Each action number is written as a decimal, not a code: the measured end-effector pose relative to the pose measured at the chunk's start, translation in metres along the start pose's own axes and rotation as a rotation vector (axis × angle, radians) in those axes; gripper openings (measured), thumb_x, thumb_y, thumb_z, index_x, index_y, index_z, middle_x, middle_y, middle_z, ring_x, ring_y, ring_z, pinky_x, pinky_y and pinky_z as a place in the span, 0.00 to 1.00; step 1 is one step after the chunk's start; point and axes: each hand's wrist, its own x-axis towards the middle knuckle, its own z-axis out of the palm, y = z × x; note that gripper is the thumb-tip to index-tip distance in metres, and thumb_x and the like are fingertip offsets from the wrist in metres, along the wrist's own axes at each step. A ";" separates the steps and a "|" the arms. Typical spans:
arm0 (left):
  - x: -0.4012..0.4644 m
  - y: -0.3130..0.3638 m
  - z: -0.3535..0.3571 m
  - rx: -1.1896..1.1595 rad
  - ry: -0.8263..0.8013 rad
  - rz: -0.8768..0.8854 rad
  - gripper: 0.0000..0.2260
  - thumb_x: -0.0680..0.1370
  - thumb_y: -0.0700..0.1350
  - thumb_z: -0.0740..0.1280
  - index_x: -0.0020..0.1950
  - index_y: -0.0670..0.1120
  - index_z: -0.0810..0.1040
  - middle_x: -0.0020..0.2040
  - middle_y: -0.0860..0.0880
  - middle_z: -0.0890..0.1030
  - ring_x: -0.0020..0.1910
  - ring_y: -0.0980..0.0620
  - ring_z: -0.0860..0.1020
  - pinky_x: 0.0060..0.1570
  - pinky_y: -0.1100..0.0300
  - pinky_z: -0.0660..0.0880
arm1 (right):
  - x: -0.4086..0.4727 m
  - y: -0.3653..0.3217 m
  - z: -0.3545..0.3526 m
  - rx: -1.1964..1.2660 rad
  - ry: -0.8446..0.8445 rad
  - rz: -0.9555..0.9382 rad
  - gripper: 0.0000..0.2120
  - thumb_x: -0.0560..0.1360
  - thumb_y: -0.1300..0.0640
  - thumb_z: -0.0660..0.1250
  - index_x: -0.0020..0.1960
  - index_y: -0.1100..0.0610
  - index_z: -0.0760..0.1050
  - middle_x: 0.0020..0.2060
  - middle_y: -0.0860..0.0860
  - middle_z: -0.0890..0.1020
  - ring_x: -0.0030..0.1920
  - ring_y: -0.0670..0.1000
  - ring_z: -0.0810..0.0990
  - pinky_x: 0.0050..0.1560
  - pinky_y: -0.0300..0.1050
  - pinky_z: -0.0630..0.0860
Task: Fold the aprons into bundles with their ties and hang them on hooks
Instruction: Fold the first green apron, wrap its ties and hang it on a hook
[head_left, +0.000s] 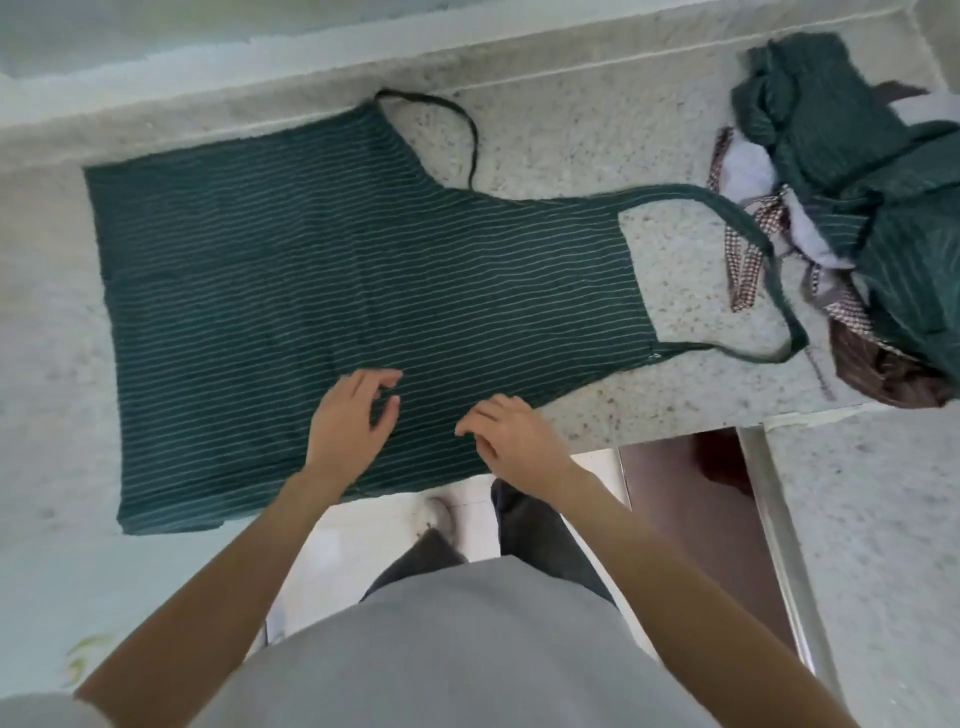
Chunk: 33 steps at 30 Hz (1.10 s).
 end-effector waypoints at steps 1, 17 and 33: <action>-0.022 -0.020 -0.005 0.022 -0.008 -0.035 0.11 0.77 0.48 0.61 0.57 0.47 0.76 0.50 0.50 0.80 0.47 0.49 0.77 0.48 0.51 0.76 | 0.003 -0.016 0.015 -0.025 -0.056 -0.044 0.09 0.71 0.65 0.68 0.50 0.56 0.79 0.45 0.51 0.82 0.47 0.53 0.78 0.49 0.48 0.75; -0.051 -0.123 -0.030 0.204 -0.318 0.005 0.33 0.75 0.64 0.60 0.76 0.52 0.56 0.77 0.52 0.55 0.76 0.54 0.50 0.71 0.39 0.46 | 0.041 -0.079 0.058 -0.602 -0.435 0.259 0.48 0.67 0.33 0.67 0.76 0.53 0.48 0.75 0.62 0.48 0.75 0.64 0.46 0.70 0.69 0.41; -0.101 -0.073 -0.018 0.225 -0.178 -0.022 0.38 0.63 0.78 0.54 0.59 0.51 0.75 0.54 0.50 0.78 0.54 0.46 0.75 0.61 0.49 0.66 | 0.018 -0.102 0.062 -0.202 0.202 0.070 0.08 0.69 0.59 0.63 0.45 0.57 0.79 0.34 0.49 0.82 0.34 0.51 0.78 0.42 0.41 0.69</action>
